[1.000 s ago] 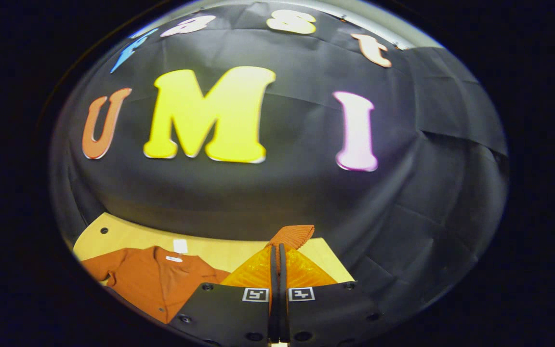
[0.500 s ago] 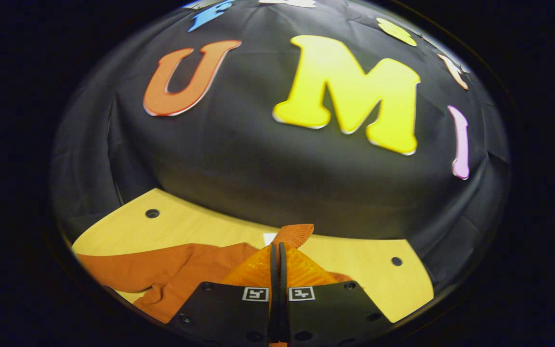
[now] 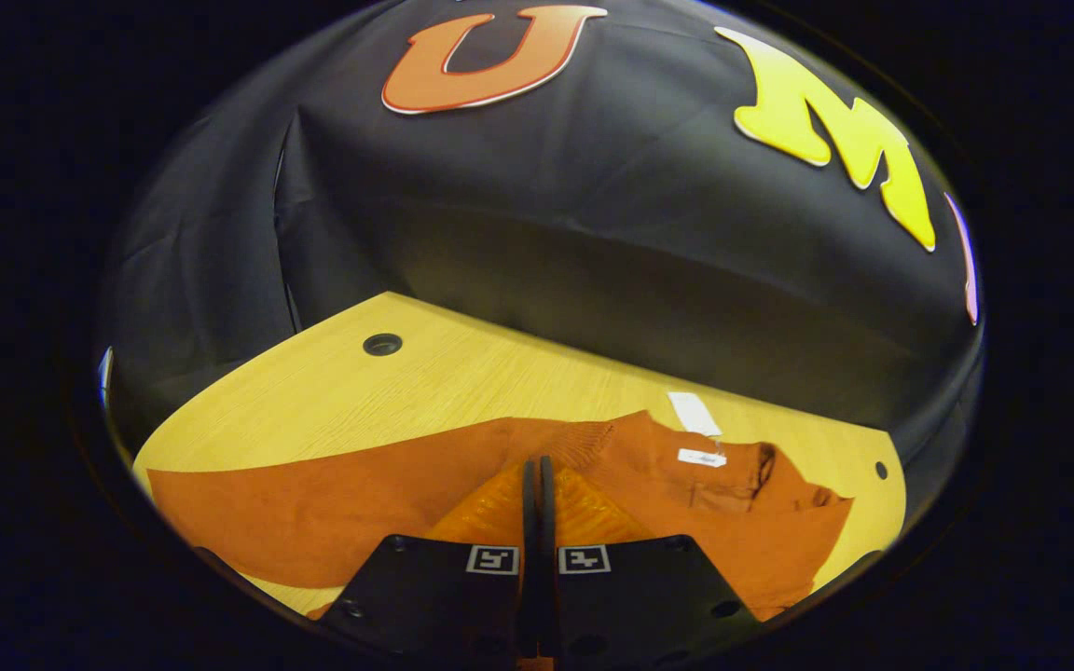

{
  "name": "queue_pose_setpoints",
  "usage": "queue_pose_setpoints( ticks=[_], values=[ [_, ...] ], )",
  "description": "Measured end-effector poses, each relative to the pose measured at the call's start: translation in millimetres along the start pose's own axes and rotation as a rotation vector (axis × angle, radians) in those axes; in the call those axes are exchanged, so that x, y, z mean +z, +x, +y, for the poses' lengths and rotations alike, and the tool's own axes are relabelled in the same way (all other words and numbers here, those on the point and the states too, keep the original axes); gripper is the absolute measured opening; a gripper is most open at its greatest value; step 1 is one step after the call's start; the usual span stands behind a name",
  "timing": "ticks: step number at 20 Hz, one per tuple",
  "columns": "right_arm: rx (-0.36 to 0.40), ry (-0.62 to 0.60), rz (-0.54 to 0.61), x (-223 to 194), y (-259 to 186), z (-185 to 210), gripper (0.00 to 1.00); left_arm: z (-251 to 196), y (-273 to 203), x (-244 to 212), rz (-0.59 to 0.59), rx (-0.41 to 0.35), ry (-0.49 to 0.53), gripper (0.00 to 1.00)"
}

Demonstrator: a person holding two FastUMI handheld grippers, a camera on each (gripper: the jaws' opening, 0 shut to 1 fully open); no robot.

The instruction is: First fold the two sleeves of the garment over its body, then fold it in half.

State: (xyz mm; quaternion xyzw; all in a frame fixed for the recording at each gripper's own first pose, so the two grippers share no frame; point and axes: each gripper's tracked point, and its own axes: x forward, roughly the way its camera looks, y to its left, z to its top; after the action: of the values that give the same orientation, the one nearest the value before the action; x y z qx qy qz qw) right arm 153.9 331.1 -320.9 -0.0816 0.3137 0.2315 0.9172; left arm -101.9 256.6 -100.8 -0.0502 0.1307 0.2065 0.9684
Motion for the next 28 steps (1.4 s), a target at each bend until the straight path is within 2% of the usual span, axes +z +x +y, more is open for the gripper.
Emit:
queue_pose_setpoints(
  ticks=[1,3,6,7,10,12,13,14,17,22,28],
  values=[
    [0.026,0.012,0.011,-5,6,6,0.02,0,-2,0,0.000,-0.004,0.004,0.98],
    [0.091,0.065,0.021,-7,7,24,0.09,0,-3,-4,0.007,-0.002,0.009,0.98],
    [0.106,0.049,0.031,-8,6,31,0.12,1,1,-12,0.023,0.005,0.003,0.98],
    [0.124,0.043,0.027,-9,4,36,0.18,0,2,-12,0.025,0.004,0.000,0.98],
    [0.135,0.031,0.000,2,-6,36,0.63,-2,7,-14,0.028,0.005,0.009,0.98],
    [0.132,0.037,-0.027,13,-17,31,0.73,-3,9,-17,0.030,0.009,0.012,0.98],
    [0.134,0.041,-0.042,18,-24,28,0.75,-4,10,-19,0.034,0.009,0.010,0.98],
    [0.134,0.043,-0.059,25,-33,24,0.84,-6,12,-24,0.043,0.008,0.008,0.98],
    [0.149,0.060,-0.108,42,-68,9,0.86,-8,15,-47,0.094,-0.009,-0.007,0.98],
    [0.150,0.052,-0.191,59,-147,-29,0.85,0,21,-85,0.172,0.003,-0.002,0.98],
    [0.074,0.016,-0.278,60,-237,-86,0.85,16,38,-142,0.334,0.054,-0.052,0.99]
  ],
)
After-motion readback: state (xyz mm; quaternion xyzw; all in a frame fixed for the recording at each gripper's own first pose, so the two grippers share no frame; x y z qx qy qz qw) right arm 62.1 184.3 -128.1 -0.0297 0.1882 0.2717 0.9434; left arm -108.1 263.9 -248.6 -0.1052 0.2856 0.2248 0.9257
